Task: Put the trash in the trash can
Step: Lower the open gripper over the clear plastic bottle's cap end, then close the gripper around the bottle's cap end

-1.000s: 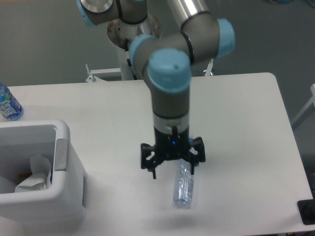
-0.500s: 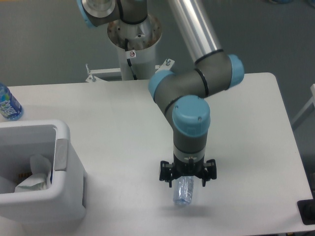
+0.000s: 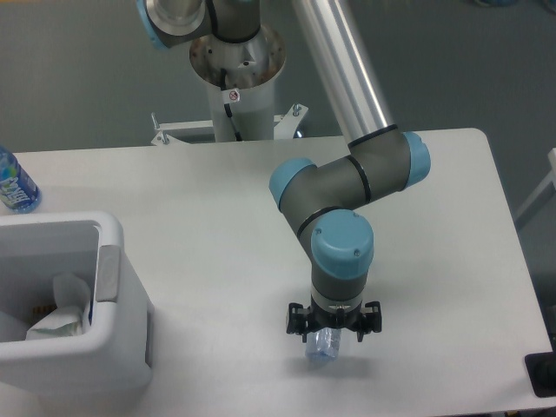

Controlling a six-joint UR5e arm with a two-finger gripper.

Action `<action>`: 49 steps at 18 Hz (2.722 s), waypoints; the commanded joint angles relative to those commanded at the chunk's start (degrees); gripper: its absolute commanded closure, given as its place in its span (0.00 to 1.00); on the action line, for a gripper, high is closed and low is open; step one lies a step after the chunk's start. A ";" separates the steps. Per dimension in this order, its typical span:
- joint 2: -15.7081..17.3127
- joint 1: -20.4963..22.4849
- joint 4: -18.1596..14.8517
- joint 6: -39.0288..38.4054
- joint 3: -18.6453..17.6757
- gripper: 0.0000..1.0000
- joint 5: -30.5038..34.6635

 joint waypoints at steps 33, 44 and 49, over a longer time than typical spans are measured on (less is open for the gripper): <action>-3.79 -2.55 2.20 3.61 0.18 0.28 4.75; -3.17 -2.55 2.20 5.45 0.26 0.39 4.75; -2.20 -2.46 2.11 5.54 0.00 0.51 4.66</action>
